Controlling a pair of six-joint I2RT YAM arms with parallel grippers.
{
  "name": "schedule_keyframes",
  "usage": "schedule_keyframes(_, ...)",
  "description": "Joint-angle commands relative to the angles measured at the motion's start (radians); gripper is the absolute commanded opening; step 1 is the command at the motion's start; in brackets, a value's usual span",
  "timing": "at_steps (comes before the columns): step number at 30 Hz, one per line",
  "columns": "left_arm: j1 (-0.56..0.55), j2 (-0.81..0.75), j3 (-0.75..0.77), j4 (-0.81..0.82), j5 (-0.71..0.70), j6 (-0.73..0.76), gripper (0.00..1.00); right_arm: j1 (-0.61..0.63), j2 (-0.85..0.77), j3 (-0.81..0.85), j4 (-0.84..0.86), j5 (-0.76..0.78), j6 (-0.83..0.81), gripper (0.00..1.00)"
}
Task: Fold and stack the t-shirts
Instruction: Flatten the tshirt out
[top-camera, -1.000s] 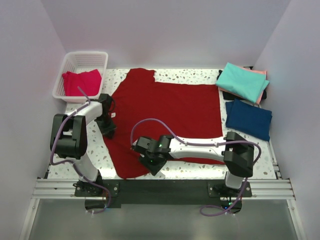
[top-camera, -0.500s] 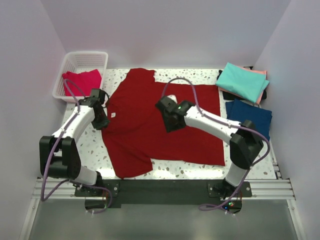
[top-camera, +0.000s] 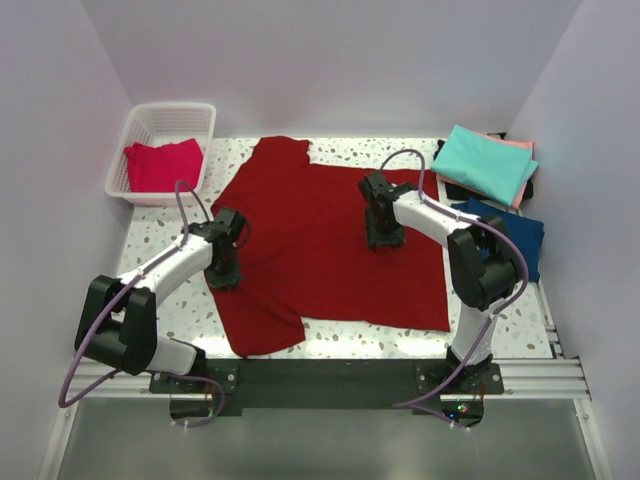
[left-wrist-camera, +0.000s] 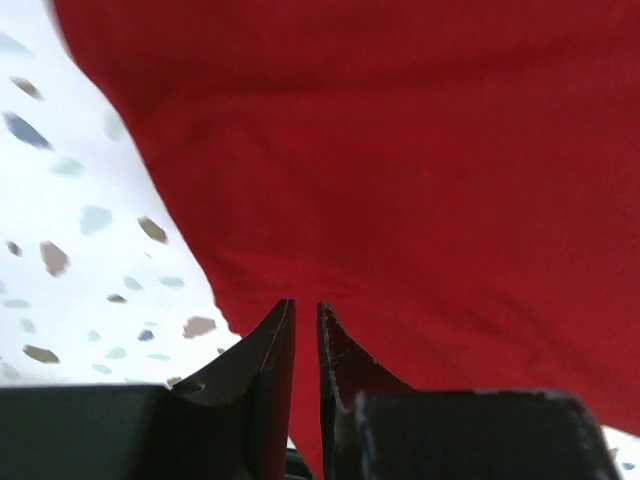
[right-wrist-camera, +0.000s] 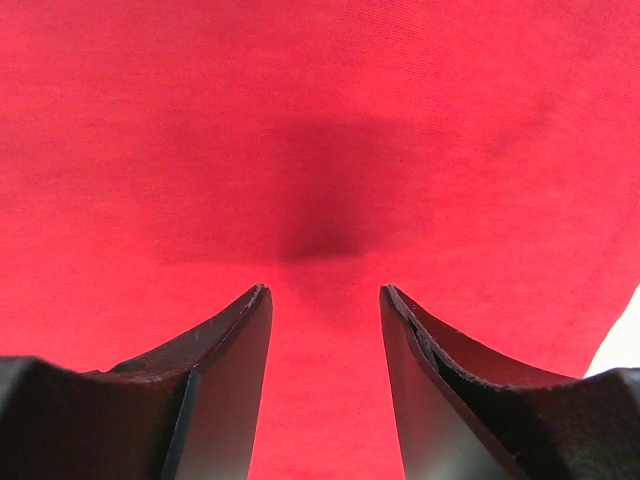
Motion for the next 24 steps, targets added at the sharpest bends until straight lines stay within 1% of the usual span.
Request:
schedule_keyframes(1, -0.055, -0.015, -0.036, -0.008, -0.013, -0.076, 0.19, -0.032, -0.045, -0.044, 0.047, -0.054, -0.024, 0.52)
schedule_keyframes(3, -0.061, -0.001, -0.03, -0.027, 0.007, -0.105, 0.18, -0.04, -0.038, -0.056, 0.051, -0.071, -0.021, 0.52)
schedule_keyframes(9, -0.11, 0.016, -0.061, -0.087, -0.012, -0.192, 0.18, -0.046, -0.03, -0.088, 0.067, -0.096, -0.01, 0.52)
schedule_keyframes(14, -0.157, 0.053, -0.133, -0.073, 0.016, -0.259, 0.17, -0.06, -0.015, -0.098, 0.084, -0.127, -0.012, 0.52)
schedule_keyframes(21, -0.2, 0.111, -0.159, -0.053, 0.034, -0.318, 0.16, -0.066, 0.01, -0.07, 0.074, -0.139, -0.032, 0.52)
schedule_keyframes(24, -0.237, 0.104, -0.171, -0.059, 0.059, -0.357, 0.16, -0.066, 0.005, -0.082, 0.071, -0.151, -0.032, 0.52)
